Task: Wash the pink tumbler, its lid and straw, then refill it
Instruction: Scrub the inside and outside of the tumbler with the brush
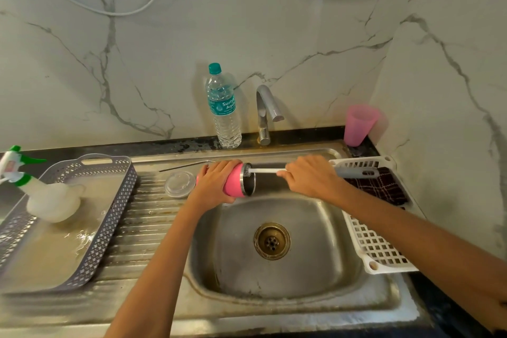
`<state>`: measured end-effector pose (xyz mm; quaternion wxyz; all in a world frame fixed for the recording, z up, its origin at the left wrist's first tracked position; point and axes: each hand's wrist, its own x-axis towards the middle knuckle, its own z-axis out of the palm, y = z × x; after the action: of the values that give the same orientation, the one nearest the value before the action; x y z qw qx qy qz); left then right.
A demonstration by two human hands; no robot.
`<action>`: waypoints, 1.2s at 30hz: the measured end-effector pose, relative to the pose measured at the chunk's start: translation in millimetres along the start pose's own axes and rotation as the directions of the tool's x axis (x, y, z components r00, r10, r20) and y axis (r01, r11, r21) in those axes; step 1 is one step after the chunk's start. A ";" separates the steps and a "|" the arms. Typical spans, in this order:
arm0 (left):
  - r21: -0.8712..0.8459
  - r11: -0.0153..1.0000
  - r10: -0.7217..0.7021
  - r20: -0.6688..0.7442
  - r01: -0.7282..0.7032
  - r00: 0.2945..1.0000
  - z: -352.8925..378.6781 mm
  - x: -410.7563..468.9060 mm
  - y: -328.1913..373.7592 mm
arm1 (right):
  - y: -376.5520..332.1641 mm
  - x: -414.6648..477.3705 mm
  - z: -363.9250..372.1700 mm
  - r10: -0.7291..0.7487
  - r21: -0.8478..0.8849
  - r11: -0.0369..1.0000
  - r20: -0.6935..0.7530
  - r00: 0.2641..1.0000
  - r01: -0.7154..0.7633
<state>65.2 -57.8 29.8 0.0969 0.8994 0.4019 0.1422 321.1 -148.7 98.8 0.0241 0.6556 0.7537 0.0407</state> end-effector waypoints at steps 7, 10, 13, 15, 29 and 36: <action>-0.032 0.999 -0.021 0.017 0.021 1.000 -9.9 0.7 -3.2 | -21.7 -15.1 -5.6 -0.125 -0.007 0.992 -0.022 0.992 0.125; -0.047 0.999 -0.023 0.014 0.024 1.000 -11.5 1.0 -1.6 | -4.2 2.1 -17.3 -0.057 -0.022 0.998 -0.039 0.998 0.056; -0.005 1.000 -0.006 -0.068 0.005 0.998 -21.5 6.5 -2.7 | -2.1 3.1 -2.3 0.008 0.050 0.999 -0.023 1.000 -0.007; 0.022 0.999 -0.021 -0.078 0.023 0.997 -27.9 9.9 -3.4 | -12.2 -6.8 4.3 -0.022 0.079 0.997 -0.003 1.000 0.023; 0.088 0.996 -0.012 -0.074 0.019 0.997 -15.9 3.0 -2.7 | -19.3 -12.7 16.9 -0.083 0.041 0.996 -0.028 0.996 0.084; 0.088 0.996 0.018 -0.078 -0.011 0.997 -14.8 1.6 0.4 | 6.8 3.0 1.9 -0.003 0.031 1.000 -0.087 0.996 0.005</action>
<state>61.5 -56.0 44.1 0.0403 0.8994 0.4046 0.1604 327.5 -144.8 97.6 -0.0189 0.6520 0.7558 0.0574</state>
